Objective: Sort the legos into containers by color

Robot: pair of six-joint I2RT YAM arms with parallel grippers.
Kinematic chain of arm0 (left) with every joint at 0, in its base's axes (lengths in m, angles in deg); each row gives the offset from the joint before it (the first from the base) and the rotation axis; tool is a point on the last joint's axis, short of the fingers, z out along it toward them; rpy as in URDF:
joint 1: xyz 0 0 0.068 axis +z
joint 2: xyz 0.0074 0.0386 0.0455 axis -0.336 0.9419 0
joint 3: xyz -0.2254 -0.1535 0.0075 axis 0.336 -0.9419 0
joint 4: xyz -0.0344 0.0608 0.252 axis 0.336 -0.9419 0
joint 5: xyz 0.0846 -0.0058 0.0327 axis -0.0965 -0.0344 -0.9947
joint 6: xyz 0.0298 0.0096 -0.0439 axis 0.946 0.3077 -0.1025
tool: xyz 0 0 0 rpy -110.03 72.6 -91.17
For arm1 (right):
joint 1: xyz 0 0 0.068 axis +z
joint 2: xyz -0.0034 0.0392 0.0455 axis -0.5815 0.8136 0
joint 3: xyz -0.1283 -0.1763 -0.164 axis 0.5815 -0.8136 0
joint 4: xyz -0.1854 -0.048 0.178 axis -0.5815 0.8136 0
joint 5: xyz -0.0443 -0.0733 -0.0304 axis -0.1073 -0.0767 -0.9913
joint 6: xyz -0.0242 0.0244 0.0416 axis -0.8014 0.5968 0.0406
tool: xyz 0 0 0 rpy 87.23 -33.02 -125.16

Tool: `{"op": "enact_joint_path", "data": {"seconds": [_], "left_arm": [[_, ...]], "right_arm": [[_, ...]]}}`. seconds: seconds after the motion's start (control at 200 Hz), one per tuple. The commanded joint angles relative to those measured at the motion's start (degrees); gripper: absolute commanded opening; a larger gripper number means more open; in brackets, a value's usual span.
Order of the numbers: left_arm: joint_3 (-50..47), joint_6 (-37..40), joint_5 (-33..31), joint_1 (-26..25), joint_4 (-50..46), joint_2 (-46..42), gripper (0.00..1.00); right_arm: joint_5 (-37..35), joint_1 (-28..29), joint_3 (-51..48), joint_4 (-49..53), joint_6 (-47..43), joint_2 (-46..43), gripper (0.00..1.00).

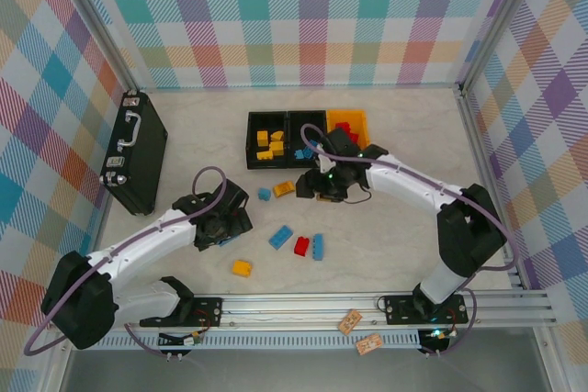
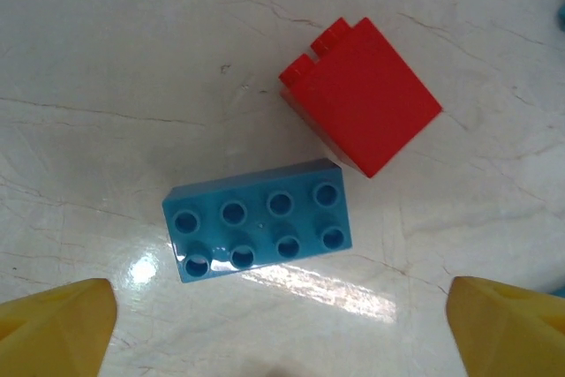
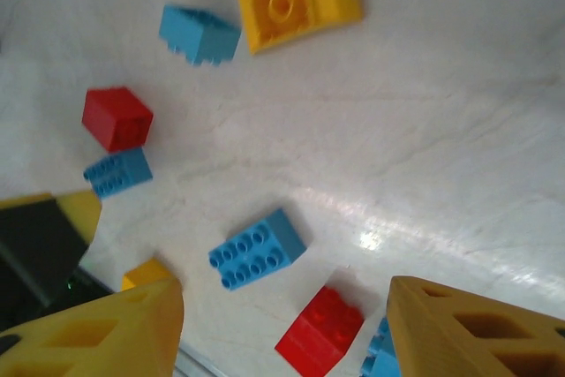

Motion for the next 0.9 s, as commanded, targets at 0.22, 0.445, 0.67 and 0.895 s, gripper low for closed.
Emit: {"op": "enact_joint_path", "data": {"seconds": [0.22,0.445,0.67,0.895], "left_arm": [[-0.37,-0.72,-1.92,-0.3,6.02,8.7,0.94],[-0.5,-1.62,-3.02,-0.29,6.67,13.93,0.84],[-0.7,-0.49,-2.25,-0.27,7.08,14.51,0.57],[0.99,1.31,-0.58,-0.45,3.65,10.49,0.49]], "right_arm": [[1.49,1.73,-4.29,-2.97,1.16,-2.96,0.62],[0.94,1.73,-3.01,-1.74,0.47,-3.14,0.62],[0.84,1.73,-3.62,-1.86,0.81,-3.43,0.61],[1.88,1.76,-3.69,-2.39,0.3,-3.58,0.61]]}}
